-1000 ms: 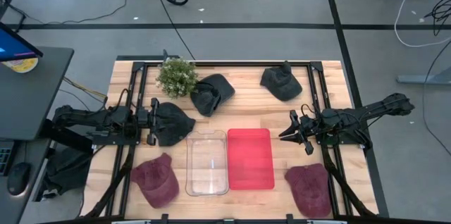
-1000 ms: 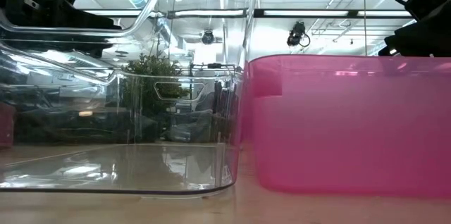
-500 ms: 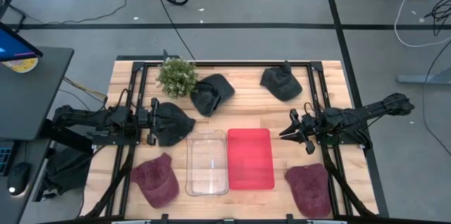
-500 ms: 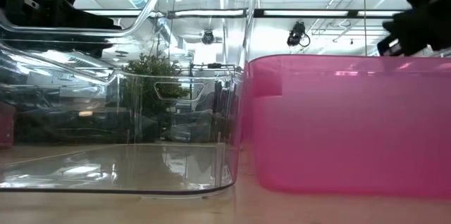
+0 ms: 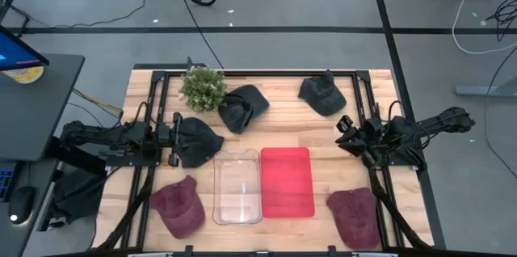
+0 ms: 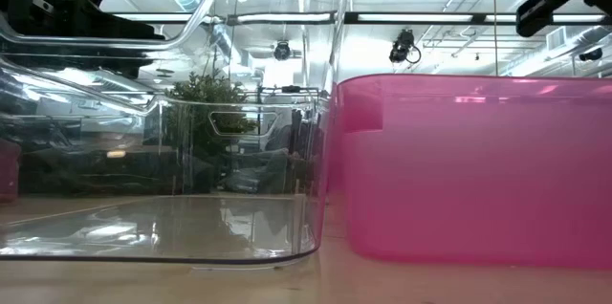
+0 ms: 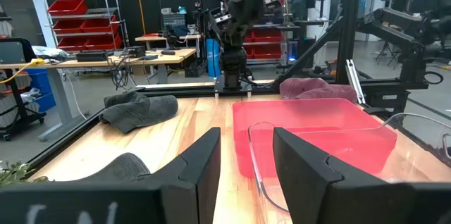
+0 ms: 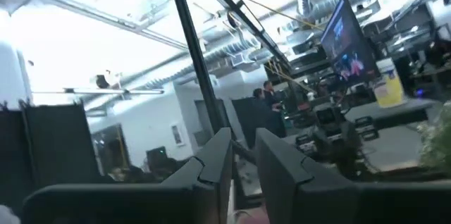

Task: Pick & Place hat
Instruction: Put the right red cap into the red bin

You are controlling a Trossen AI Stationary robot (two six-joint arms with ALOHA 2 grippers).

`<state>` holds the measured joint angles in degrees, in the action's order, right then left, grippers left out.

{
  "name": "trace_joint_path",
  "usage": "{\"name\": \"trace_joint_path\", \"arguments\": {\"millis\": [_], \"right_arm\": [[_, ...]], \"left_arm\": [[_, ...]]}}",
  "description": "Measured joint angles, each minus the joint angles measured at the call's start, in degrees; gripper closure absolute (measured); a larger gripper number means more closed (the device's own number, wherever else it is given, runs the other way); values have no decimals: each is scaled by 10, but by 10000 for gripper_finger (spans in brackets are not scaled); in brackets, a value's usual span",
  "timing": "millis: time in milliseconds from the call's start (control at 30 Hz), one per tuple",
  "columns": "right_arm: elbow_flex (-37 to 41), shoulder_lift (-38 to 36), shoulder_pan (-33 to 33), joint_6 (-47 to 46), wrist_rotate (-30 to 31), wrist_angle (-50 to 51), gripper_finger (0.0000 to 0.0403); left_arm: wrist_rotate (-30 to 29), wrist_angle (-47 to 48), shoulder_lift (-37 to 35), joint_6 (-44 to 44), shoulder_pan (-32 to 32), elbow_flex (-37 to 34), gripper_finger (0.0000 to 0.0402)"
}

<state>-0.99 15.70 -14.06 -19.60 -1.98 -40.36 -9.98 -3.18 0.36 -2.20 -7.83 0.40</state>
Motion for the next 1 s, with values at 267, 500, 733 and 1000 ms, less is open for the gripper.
{"name": "trace_joint_path", "arguments": {"millis": [267, 500, 733, 1000], "right_arm": [[0, 0, 0, -50, 0, -18, 334], [0, 0, 2, -36, 5, -126, 334], [-13, 8, 0, 47, 11, -136, 334], [-230, 63, -8, 4, 1, 271, 321]], "left_arm": [[0, 0, 0, 0, 0, 0, 266], [0, 0, 0, 0, 0, 0, 266], [0, 0, 0, 0, 0, 0, 266], [0, 0, 0, 0, 0, 0, 266]]}}
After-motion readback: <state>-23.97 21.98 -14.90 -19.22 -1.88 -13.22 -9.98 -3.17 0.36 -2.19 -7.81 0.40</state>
